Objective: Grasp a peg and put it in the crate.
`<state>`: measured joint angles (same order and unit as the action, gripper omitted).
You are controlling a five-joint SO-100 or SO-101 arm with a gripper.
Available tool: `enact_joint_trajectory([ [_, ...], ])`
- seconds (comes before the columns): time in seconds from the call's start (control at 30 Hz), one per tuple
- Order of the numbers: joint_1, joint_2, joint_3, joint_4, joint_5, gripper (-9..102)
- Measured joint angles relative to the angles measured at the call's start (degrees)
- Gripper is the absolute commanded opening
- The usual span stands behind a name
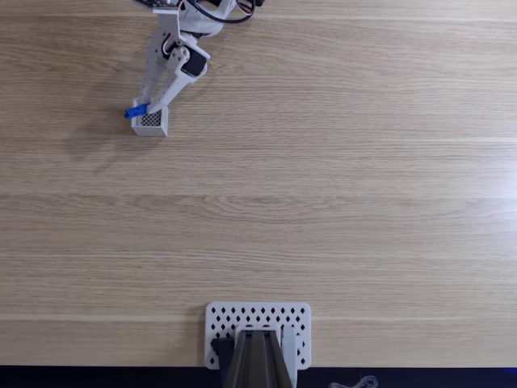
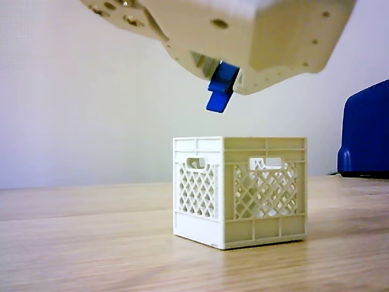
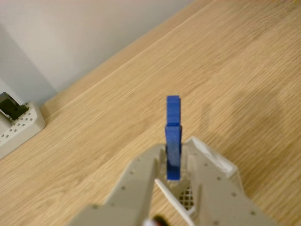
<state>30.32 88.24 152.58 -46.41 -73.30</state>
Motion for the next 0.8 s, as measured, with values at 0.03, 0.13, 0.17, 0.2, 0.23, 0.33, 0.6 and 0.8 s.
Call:
enact_joint_trajectory([
  [0.03, 0.44, -0.09, 0.0, 0.0, 0.0, 0],
  [0.13, 1.76, -0.18, -0.09, 0.0, 0.0, 0],
  [0.17, 2.2, -0.18, -0.26, 0.0, 0.0, 0],
  [0.2, 2.46, -0.18, -0.53, 0.0, 0.0, 1],
  [0.23, 2.55, -0.18, -0.7, 0.0, 0.0, 2],
  [0.33, 2.55, -0.18, -0.7, 0.0, 0.0, 10],
  [0.6, 2.55, -0.18, -0.7, 0.0, 0.0, 15],
  [0.8, 2.55, -0.18, -0.7, 0.0, 0.0, -3],
])
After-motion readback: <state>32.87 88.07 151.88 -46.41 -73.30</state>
